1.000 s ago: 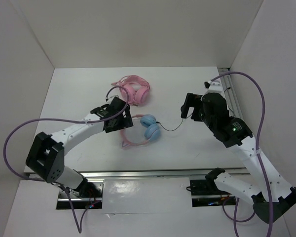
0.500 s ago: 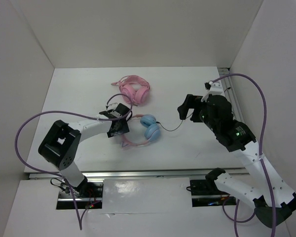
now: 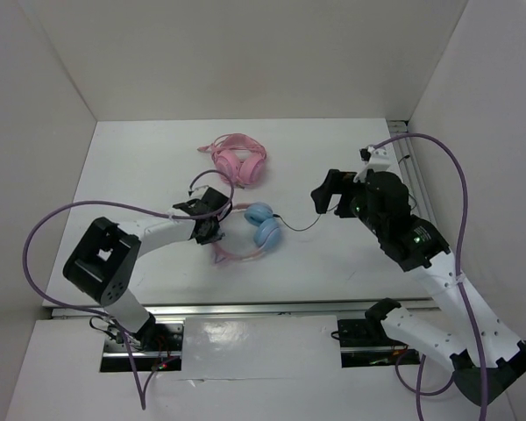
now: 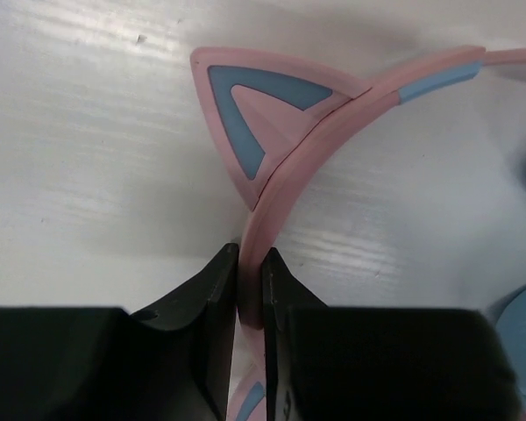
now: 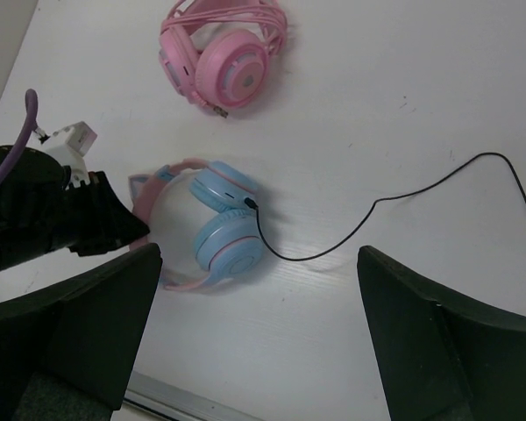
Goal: Wrap the headphones
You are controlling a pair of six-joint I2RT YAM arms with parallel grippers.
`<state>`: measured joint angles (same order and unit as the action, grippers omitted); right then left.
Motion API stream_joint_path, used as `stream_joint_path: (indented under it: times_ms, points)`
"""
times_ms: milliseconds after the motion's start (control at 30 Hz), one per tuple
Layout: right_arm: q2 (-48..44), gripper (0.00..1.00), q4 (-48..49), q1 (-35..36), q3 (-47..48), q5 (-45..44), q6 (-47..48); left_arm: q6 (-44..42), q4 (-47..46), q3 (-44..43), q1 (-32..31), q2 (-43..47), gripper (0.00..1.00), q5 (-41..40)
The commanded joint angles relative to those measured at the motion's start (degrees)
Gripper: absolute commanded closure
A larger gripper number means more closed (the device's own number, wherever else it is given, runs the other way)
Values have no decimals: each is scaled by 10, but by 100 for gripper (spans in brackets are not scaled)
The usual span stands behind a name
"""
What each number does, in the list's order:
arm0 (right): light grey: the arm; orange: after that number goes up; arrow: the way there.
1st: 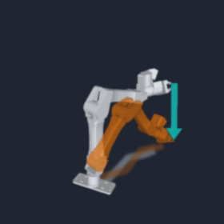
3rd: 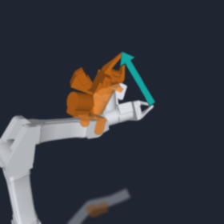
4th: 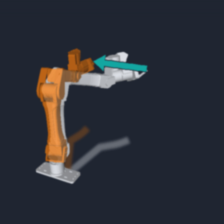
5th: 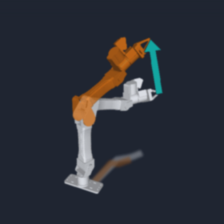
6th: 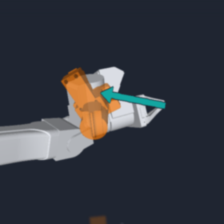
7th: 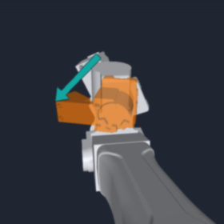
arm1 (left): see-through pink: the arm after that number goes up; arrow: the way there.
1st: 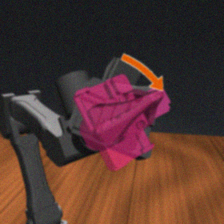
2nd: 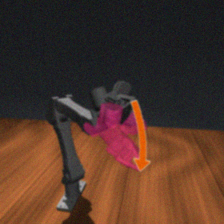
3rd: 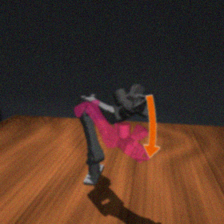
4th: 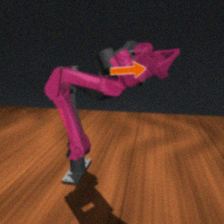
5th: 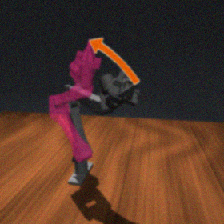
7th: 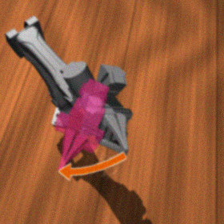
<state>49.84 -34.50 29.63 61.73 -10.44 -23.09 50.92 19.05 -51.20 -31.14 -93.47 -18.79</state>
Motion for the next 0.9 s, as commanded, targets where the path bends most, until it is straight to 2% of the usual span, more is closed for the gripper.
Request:
stream_joint_path:
  times_ms: [0,67,100,133,167,200,300,367,400,467,600,733,867]
  points:
    - [-15,0,92,-3,-45,34,20,-16,83,13,5,37,100,12]
    - [-41,0,186,-3,-89,84,31,-55,133,-13,-1,78,100,4]
    - [-55,0,224,-3,-144,102,31,-61,165,-27,-9,98,100,-19]
    - [-83,0,262,-3,-174,147,44,-15,205,-42,-20,135,100,-54]
    - [-97,0,337,-3,-204,167,49,-14,228,-71,-26,153,100,-68]
    - [-108,0,372,-3,-259,184,55,-14,271,-88,-26,169,100,-75]
    - [-124,0,448,-3,-309,201,76,-25,306,-156,-26,225,100,-75]
    - [-118,0,462,-3,-316,156,82,-64,333,-193,-26,241,100,-70]
    - [-113,0,469,-3,-316,129,82,-98,363,-238,-26,241,100,-62]
    - [-96,0,480,-3,-309,135,99,-127,395,-287,-26,241,100,-62]
    - [-74,0,536,-3,-297,197,137,-150,470,-397,-21,241,100,-140]
    - [-44,0,590,-3,-297,256,157,-171,478,-426,-21,249,100,-145]
    - [11,6,607,-3,-281,313,162,-176,478,-432,-8,265,100,-139]
